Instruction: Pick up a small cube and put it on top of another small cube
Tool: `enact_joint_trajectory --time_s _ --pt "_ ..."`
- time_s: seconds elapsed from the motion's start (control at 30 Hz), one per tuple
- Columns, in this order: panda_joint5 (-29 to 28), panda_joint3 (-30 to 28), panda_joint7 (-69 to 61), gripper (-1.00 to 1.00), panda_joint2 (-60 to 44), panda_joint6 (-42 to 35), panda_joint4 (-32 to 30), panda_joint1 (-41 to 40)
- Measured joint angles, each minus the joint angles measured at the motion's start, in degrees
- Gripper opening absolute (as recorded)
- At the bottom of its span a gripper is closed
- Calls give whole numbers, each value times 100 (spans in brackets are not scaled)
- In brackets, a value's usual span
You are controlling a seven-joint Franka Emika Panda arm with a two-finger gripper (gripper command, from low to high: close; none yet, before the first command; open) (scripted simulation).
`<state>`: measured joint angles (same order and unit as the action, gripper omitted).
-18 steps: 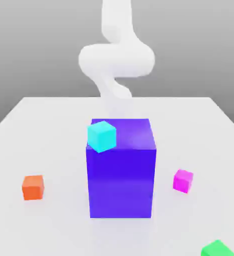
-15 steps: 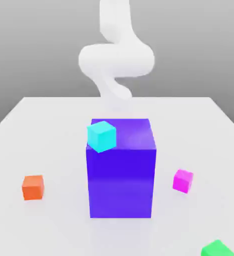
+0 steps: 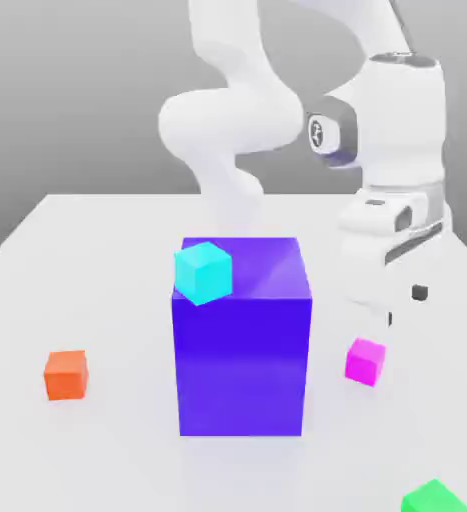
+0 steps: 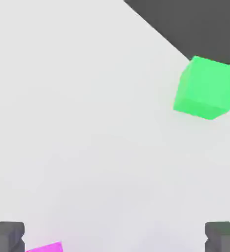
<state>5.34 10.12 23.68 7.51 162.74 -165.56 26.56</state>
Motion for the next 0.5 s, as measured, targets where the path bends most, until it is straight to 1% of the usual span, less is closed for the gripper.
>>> enact_joint_trajectory --time_s 0.07,0.13,0.23,0.33,0.37,0.5 --pt "-218 139 2 0 -379 311 -263 108" --pt "-530 99 163 0 -786 640 -286 185" --pt "-1044 -364 504 0 -1407 1135 -194 481" --pt "-1203 -887 637 0 -2024 1645 -87 973" --pt "-1204 -982 648 -100 -2164 1761 -63 1073" --pt "-1215 -982 658 -100 -2164 1758 -63 1070"
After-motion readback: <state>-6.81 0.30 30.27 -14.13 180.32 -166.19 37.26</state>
